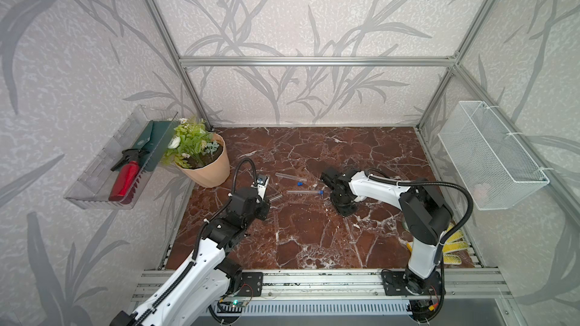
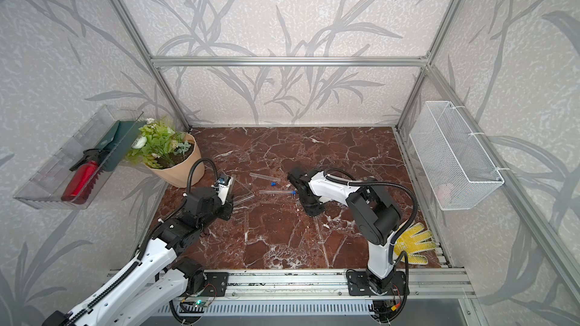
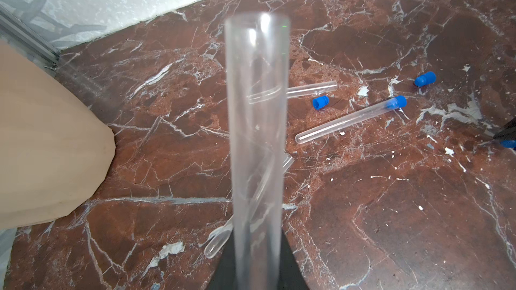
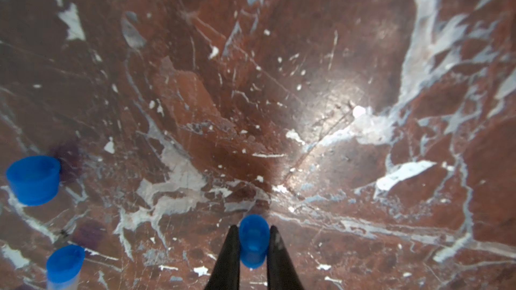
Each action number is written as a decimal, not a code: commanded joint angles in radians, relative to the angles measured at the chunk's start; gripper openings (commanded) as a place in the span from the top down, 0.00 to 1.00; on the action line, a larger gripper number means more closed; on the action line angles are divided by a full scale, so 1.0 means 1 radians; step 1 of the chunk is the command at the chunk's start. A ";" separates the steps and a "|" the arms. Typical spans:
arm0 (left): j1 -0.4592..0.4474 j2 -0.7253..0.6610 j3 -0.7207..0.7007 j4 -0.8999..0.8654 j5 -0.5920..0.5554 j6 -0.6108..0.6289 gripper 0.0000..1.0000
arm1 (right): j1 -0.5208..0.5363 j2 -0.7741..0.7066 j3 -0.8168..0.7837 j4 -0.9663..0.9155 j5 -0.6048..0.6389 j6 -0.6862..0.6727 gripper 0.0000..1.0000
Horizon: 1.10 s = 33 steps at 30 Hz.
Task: Insert stoppers into test tubes
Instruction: Place the stopper at the center of the board.
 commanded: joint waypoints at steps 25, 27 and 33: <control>0.006 0.117 0.076 0.038 0.001 0.020 1.00 | -0.080 -0.326 -0.152 -0.060 -0.037 -0.138 0.53; 0.005 0.124 0.073 0.054 0.005 0.020 1.00 | -0.102 -0.408 -0.150 -0.035 0.053 -0.329 0.53; 0.007 0.150 0.065 0.086 0.015 0.032 1.00 | -0.233 -0.555 -0.158 0.404 -0.128 -1.423 0.54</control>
